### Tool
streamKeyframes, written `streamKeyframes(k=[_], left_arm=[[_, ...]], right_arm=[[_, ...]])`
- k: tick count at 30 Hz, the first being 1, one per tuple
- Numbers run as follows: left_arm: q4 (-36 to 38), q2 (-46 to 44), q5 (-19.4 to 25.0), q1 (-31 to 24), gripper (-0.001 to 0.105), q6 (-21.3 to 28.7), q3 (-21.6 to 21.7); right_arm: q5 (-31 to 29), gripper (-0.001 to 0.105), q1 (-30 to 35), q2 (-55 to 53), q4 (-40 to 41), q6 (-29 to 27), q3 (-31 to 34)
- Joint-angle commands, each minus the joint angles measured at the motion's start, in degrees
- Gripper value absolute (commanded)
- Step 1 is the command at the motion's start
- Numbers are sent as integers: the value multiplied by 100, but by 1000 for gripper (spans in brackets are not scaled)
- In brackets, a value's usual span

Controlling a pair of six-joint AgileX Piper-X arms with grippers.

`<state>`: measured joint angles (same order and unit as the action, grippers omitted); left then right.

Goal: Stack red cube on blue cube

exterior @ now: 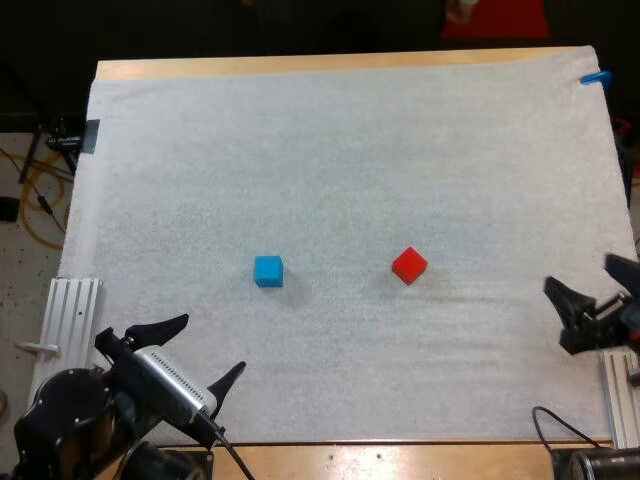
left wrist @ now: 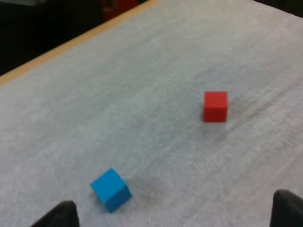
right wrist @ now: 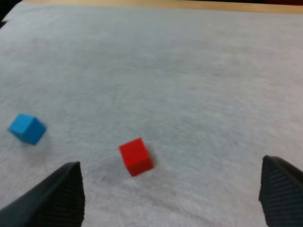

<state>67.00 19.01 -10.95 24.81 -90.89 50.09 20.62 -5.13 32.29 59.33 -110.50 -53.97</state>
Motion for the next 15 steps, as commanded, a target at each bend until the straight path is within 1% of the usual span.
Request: streamKeyframes(k=[1,5,7,8,9,15], left_arm=[[83,78,-52,102,76,41,98],[82,180,-52,129,76,41,110],[82,202,-52,129,76,41,110],[82,199,-52,129,76,30,110],[82,199,-52,129,76,30,110],[82,199,-52,129,76,30,110]], right_arm=[[39,74,-197,260,-5,-185,-240],[-298,74,-687,1074,-5,-369,-690],[-535,74,-968,1687,-24,-526,-984],[-595,74,-1023,1793,-32,-545,-1047],[-686,74,-1117,2125,-52,-578,-1175],[-714,74,-1398,3653,-70,-676,-1731]])
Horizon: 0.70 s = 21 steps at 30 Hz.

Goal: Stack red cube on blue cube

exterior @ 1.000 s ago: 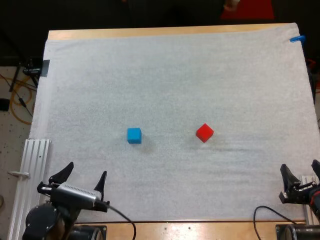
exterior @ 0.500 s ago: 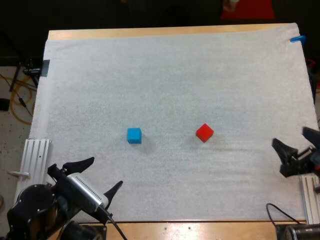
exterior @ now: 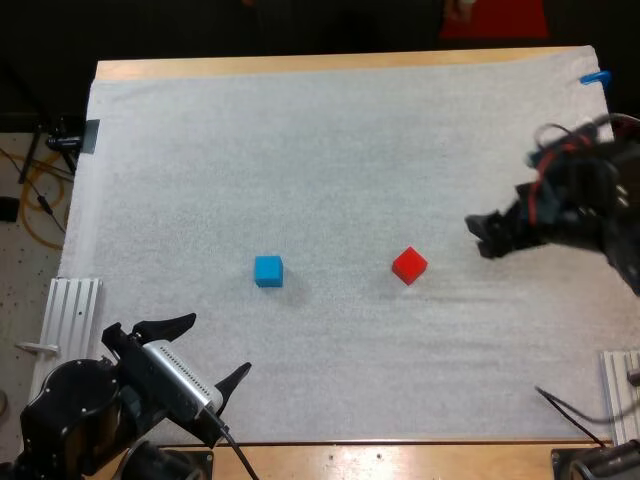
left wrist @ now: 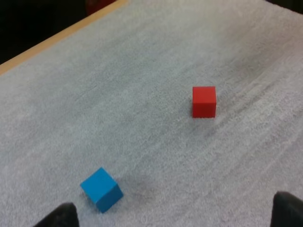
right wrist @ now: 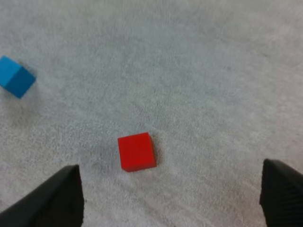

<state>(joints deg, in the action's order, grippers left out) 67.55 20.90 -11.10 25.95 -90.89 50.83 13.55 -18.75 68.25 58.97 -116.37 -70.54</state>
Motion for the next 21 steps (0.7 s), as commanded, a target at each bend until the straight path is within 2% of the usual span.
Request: streamKeyframes(k=[1,3,7,13,21], left_arm=[[26,11,-37,15,76,30,36],[26,11,-37,15,76,30,36],[26,11,-37,15,76,30,36],[26,11,-37,15,76,-18,36],[26,11,-37,15,76,-19,36]], right_arm=[[-7,74,-151,321,-45,-117,-154],[-140,74,-388,635,-43,-215,-236],[-910,74,-919,1334,-223,-266,-246],[-1232,74,-1147,2209,-390,-213,-246],[-1074,74,-1240,2954,-478,-213,-246]])
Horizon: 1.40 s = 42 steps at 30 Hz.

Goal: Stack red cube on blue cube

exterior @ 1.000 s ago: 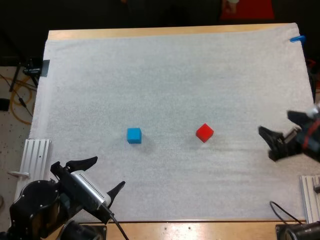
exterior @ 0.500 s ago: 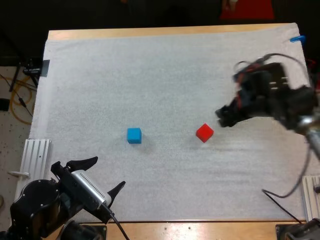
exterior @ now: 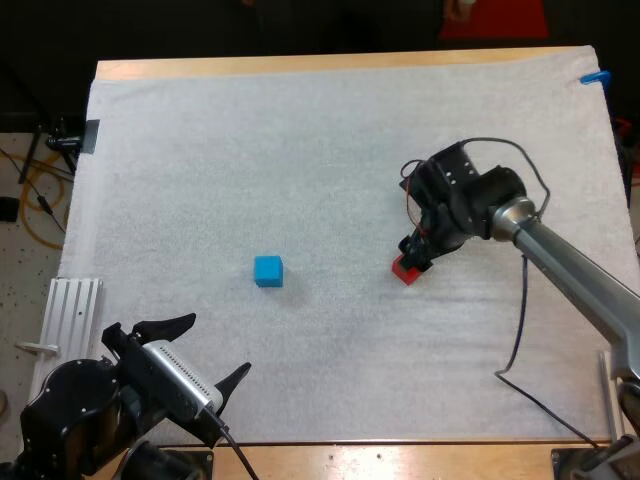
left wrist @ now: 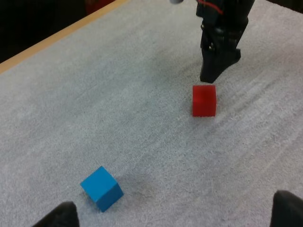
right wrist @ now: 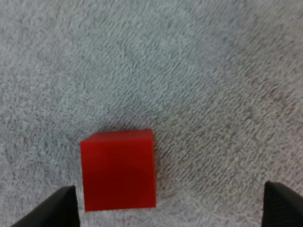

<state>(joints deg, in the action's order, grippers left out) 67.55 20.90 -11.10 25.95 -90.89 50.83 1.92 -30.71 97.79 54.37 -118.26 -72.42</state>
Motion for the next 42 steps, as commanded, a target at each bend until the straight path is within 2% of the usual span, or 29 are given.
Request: streamKeyframes(k=[1,7,14,17,19,22,25,29,31,36,40,42], left_arm=[[26,11,-37,15,76,-19,36],[26,11,-37,15,76,-19,36],[26,11,-37,15,76,-19,36],[26,11,-37,15,76,-19,36],[26,11,-37,15,76,-19,36],[26,11,-37,15,76,-19,36],[26,11,-37,15,76,-19,36],[58,11,3,15,76,-158,36],[87,11,302,15,76,-683,36],[316,11,905,15,76,-1411,36],[578,11,1592,15,76,-1474,36],[660,11,1751,15,76,-1474,36]], right_arm=[[87,74,-104,70,-18,-35,-57],[-192,74,-331,459,-230,150,-57],[-121,71,-350,842,-254,274,-57],[-121,57,-349,929,-254,274,-57],[-121,41,-349,931,-254,274,-57],[-121,23,-349,896,-217,274,-90],[-192,13,-360,790,-68,274,-185],[-192,12,-400,560,236,249,-456],[-192,12,-506,436,544,223,-776],[-317,12,-997,429,938,135,-1614],[-595,12,-1557,593,910,96,-2299],[-596,12,-1736,753,927,96,-2628]])
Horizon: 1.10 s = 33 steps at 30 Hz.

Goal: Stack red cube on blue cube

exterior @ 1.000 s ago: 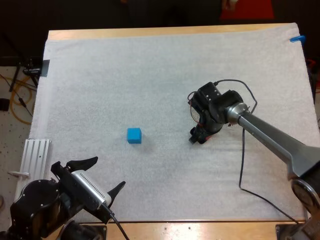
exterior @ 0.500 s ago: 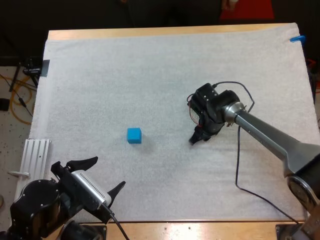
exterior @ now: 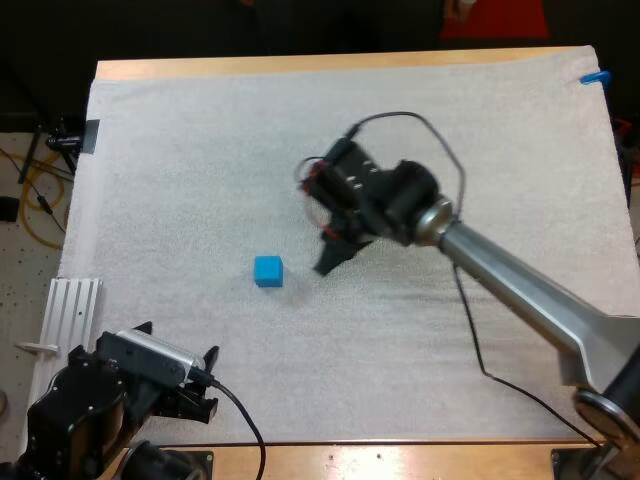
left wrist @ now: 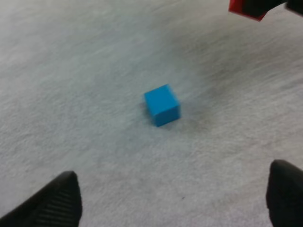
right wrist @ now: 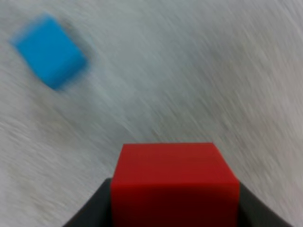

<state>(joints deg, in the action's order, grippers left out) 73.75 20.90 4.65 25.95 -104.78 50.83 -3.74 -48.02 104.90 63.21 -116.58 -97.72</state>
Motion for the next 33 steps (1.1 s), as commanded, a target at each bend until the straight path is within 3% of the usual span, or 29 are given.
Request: streamKeyframes(k=[1,7,13,30,33], left_arm=[[93,11,224,15,76,-86,36],[272,11,389,15,76,-86,36],[272,11,413,15,76,-86,36],[272,11,413,15,76,-86,36],[272,11,413,15,76,-86,36]], right_arm=[[-30,12,-123,184,83,-73,-336],[-30,12,-516,970,284,-40,-1428],[47,12,-749,1665,331,-28,-2066],[141,12,-779,2516,320,154,-2255],[141,19,-779,2529,271,153,-2255]])
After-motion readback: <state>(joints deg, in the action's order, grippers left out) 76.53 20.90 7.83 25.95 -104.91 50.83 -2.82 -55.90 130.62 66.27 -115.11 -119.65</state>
